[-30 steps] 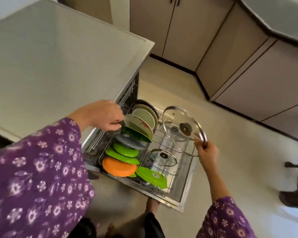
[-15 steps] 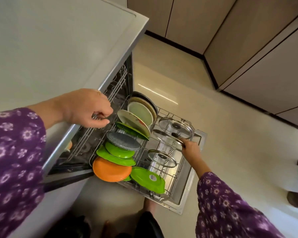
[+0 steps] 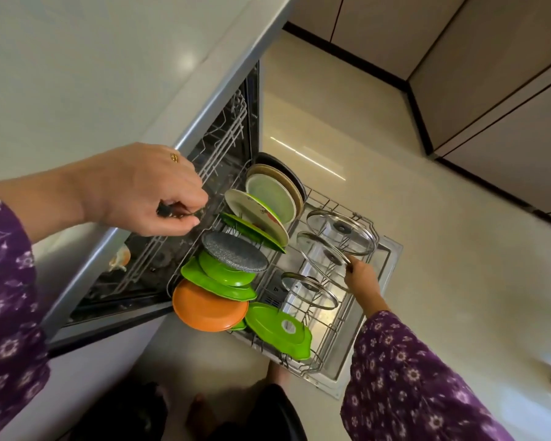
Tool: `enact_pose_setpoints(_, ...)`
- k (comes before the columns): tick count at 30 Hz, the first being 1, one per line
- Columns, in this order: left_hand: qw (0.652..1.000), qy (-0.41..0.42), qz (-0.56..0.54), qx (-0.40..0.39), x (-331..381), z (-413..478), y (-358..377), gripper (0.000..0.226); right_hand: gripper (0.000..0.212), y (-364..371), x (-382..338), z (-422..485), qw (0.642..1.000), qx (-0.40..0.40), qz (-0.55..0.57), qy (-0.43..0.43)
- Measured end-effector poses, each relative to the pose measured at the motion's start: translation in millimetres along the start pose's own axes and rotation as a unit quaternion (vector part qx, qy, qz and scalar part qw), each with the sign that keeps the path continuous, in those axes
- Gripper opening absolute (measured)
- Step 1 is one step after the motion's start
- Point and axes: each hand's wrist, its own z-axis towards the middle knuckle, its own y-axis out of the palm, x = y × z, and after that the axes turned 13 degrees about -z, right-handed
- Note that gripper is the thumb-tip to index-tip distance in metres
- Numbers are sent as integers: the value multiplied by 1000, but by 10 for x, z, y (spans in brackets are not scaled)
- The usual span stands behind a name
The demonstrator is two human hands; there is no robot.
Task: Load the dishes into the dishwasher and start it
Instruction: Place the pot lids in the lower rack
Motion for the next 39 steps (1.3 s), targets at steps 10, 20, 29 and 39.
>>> enact_pose_setpoints(10,1000,8,-9,9,4,-13,9,33,49,37,51,-37,995,-17,-70,-69)
enact_pose_setpoints(20,1000,13,-19,16,29,0,-8,32,50,135,139,-129,993,7,-64,-101)
enact_pose_setpoints(29,1000,9,-26,14,24,2,4,34,47,216,-204,11,993,-3,-70,-96)
enact_pose_setpoints(39,999,5,-36,10,46,-3,-13,33,44,226,-106,160,997,-13,-14,-76)
